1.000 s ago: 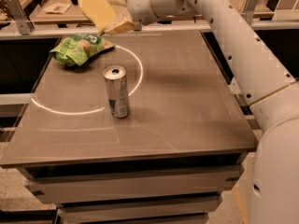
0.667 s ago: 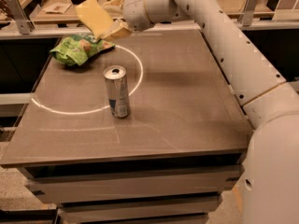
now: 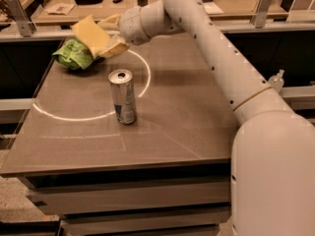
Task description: Move sponge near green rice chip bag
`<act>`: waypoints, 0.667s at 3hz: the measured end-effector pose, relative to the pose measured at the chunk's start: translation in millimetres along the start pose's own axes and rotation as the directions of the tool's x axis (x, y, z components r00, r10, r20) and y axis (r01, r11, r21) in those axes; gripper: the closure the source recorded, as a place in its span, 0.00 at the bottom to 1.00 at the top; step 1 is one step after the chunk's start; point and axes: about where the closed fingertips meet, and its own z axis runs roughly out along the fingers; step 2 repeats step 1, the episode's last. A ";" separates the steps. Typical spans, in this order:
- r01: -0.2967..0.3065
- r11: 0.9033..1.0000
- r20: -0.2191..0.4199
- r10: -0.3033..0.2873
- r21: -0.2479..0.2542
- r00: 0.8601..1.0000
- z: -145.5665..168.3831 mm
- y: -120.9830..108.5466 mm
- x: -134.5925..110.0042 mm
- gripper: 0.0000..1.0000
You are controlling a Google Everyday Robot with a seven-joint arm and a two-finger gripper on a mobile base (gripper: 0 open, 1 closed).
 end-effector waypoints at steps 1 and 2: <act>0.011 0.999 0.031 -0.010 -0.041 0.999 18.8 6.4 -1.7 1.00; 0.011 0.999 0.031 -0.010 -0.041 0.999 18.8 6.4 -1.7 1.00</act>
Offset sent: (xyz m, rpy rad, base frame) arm 0.0000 0.0000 0.0000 0.0000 0.0000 0.0000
